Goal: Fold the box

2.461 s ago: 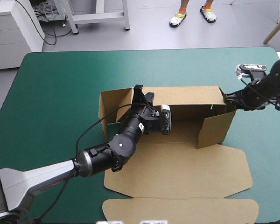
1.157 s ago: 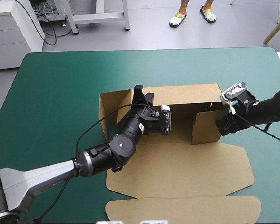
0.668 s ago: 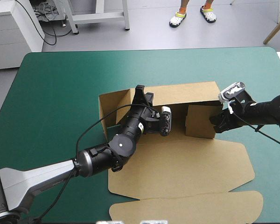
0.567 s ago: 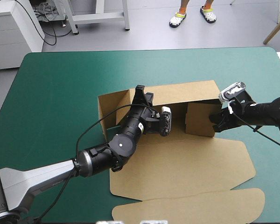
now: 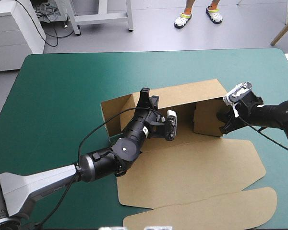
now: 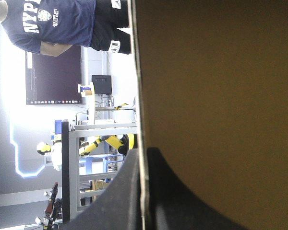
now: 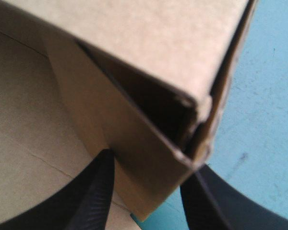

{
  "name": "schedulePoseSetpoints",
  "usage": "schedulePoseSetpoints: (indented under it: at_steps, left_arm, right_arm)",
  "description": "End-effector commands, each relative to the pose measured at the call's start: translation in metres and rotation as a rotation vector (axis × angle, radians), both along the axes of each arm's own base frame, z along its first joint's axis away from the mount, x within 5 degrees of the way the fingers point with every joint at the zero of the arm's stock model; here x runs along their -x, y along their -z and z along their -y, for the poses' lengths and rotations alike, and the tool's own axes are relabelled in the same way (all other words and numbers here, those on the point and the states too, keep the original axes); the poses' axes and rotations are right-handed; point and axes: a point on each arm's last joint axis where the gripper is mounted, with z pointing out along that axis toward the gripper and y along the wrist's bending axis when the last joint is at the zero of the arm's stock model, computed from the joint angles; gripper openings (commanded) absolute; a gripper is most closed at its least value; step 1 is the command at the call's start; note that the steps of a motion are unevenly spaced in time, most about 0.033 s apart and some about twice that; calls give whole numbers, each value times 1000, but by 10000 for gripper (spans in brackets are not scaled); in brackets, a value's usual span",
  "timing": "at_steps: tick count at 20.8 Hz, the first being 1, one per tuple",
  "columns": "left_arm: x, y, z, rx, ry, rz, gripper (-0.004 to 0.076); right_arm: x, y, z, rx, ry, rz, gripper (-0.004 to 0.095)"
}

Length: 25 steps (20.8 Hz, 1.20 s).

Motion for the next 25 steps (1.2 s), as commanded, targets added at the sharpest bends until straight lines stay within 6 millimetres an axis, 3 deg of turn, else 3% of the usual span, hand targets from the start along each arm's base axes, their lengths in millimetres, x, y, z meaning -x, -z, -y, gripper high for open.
schedulePoseSetpoints:
  at_steps: [1, 4, 10, 13, 16, 25]
  left_arm:
    - [5, -26, 0, 14, 53, 102, -10]
    - [5, -26, 0, 14, 53, 102, -10]
    - [5, -25, 1, 13, 53, 101, -10]
    - [5, -25, 1, 13, 53, 101, -10]
    - [5, -25, 0, 13, 49, 103, -10]
    - [1, -27, -6, 24, -31, 122, -10]
  right_arm:
    - [-2, -12, -2, -15, 3, 58, 481]
    - [-6, -9, -11, -34, -18, 56, 543]
    - [-12, -12, -16, -82, 27, 97, 535]
    - [-12, -14, -19, -141, 38, 95, 394]
    - [-9, -13, -22, -152, 6, 69, 120]
    - [-2, -14, -20, -193, 102, -34, 24]
